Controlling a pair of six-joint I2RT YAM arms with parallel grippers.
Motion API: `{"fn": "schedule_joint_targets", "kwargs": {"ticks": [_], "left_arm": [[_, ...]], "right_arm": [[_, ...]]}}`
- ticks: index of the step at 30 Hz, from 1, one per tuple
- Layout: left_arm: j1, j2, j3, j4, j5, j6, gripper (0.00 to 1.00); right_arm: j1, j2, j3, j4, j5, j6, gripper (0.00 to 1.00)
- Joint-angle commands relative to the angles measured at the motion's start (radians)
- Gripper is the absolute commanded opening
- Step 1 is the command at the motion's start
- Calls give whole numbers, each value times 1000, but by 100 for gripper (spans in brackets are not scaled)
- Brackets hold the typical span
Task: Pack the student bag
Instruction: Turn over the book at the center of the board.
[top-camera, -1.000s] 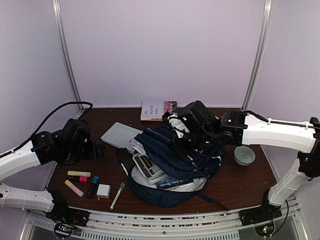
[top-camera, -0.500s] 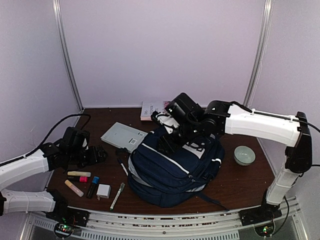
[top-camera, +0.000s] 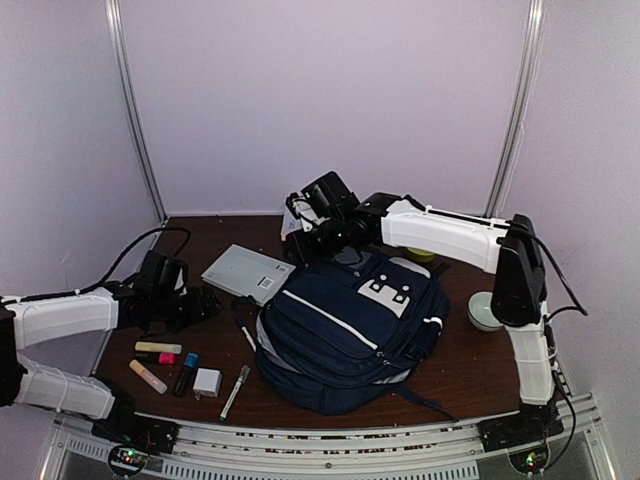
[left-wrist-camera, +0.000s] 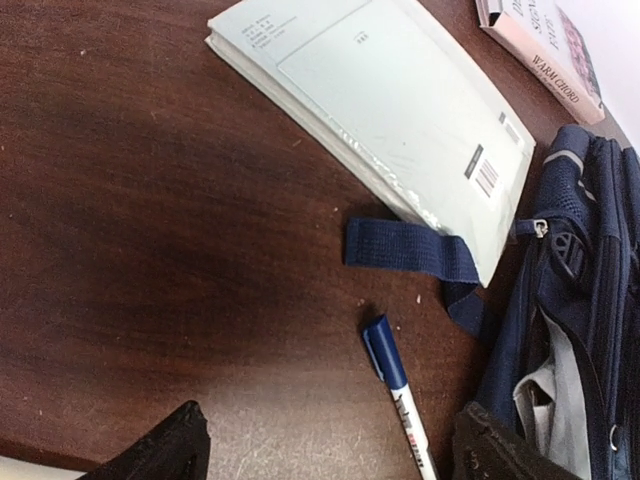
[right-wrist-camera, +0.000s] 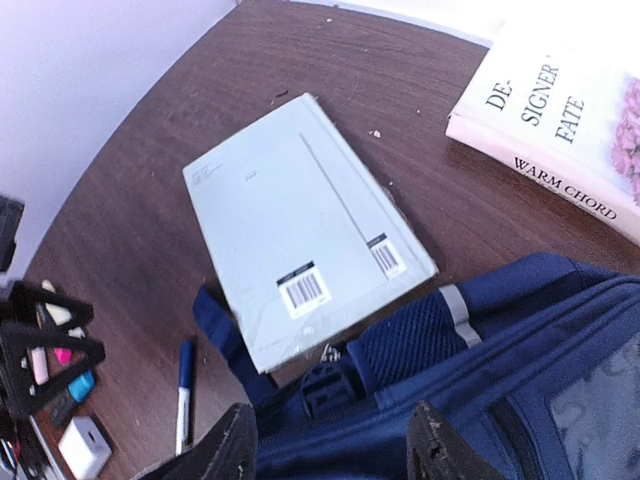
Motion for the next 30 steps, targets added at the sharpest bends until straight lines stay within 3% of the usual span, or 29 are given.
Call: {"fn": "schedule_joint_targets", "kwargs": {"ticks": [1,7,13,20,30], "left_arm": [[32,84,44,144,35,-26,87],[65,215,77,238,100,-49,84],[71,288,113,254,120,-64,84],[105,409,162,318,162,-118,82],[153,599,291,459,311,-182,70]], "right_arm": [[-50,131,86,160,-93,170,51],[-67,318,238,269,-127,382,52],[-86,428,331,292,-45,491,63],[-94,468,333,285,-51,583,59],[-89,429,266,157,-152,617,56]]}}
